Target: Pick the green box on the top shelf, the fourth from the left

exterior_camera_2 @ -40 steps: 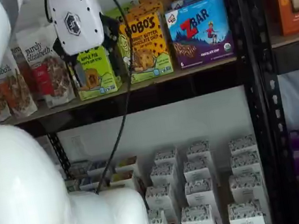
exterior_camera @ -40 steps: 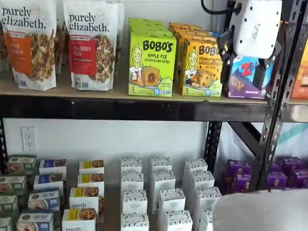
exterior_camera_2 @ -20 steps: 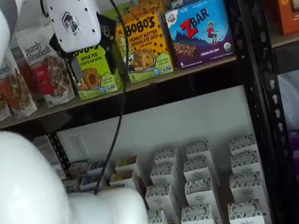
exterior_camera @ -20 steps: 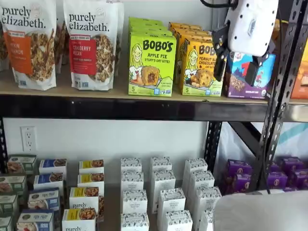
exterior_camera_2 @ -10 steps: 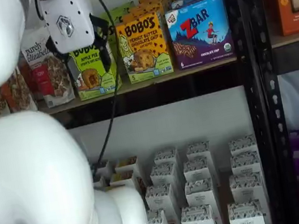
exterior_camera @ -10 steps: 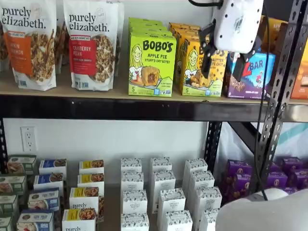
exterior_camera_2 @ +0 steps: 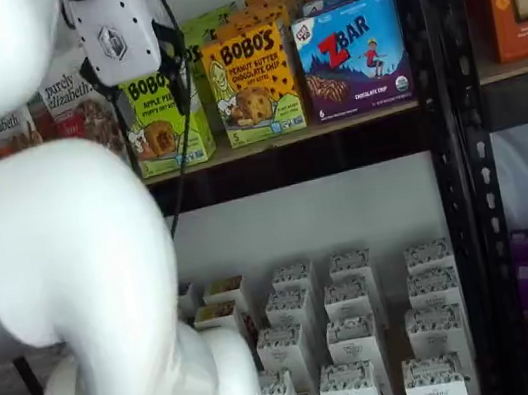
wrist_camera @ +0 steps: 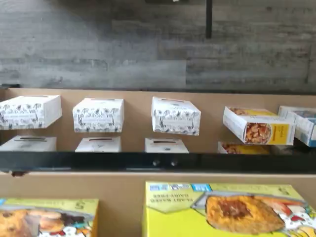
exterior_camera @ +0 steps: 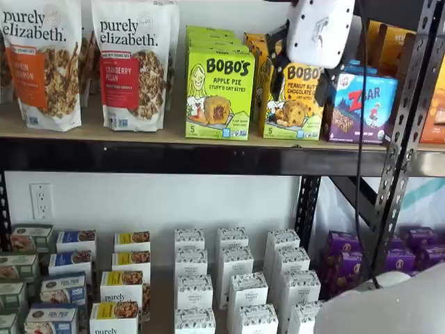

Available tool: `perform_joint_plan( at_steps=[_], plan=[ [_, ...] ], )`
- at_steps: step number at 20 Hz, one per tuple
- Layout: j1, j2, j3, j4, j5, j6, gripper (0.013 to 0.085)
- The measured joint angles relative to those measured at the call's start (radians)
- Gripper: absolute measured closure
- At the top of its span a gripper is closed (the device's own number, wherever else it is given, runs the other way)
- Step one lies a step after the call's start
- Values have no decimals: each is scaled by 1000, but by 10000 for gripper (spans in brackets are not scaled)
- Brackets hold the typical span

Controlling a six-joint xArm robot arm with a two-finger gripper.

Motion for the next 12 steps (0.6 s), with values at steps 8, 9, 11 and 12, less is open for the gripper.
perform_joint_plan(
  at_steps=[8,9,11,12],
  plan=[
    [78,83,-37,-34,-75,72,130],
    [86,92,-42,-36,-84,80,130],
    [105,113,-52,-47,-101,99,130],
    [111,120,-55,-52,-108,105,130]
  ],
)
